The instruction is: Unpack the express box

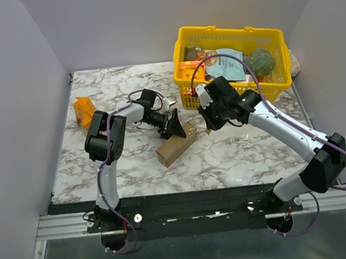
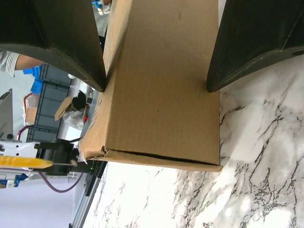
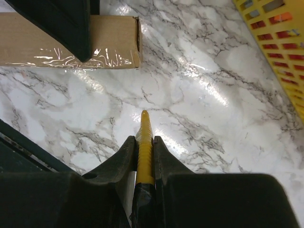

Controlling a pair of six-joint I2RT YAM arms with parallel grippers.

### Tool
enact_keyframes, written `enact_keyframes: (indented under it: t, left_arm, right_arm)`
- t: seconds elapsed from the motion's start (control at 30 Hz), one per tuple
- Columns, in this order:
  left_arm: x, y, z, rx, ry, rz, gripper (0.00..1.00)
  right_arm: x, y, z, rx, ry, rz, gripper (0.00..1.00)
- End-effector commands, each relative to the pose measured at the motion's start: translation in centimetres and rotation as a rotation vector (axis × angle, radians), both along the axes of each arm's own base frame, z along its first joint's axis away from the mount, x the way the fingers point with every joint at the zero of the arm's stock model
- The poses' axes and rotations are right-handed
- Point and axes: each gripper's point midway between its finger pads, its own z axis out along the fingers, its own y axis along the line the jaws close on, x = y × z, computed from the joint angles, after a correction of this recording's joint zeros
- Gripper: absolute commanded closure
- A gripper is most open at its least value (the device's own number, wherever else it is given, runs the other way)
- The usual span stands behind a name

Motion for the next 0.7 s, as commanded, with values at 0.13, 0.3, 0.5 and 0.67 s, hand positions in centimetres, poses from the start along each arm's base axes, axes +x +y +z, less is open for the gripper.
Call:
enact_keyframes:
  t: [0.13,0.3,0.5,0.67]
  left_arm:
    - [2.6,1.6,-1.7,0.151,-0.321,-0.013,0.02]
    - [2.6,1.4,7.0,-0.028,-0.732,-0.104,0.01]
    - [0.2,1.1,15.5,-0.242,-1.076,-0.256,0.02]
    - [0.4,0.4,18.6,-0.311,-1.136,-0.287,0.07]
  right_arm:
    - [1.1,-1.4,2.0,-0.01,-0.293,0.165,1.0]
    - [1.0,0.6,5.3,0.133,-0.418,0.342,0.99]
    - [1.6,3.2,9.8,0.271,-0.51,0.51,0.99]
    - [2.2,5.0,11.1,0.317,-0.548,0.636,0.99]
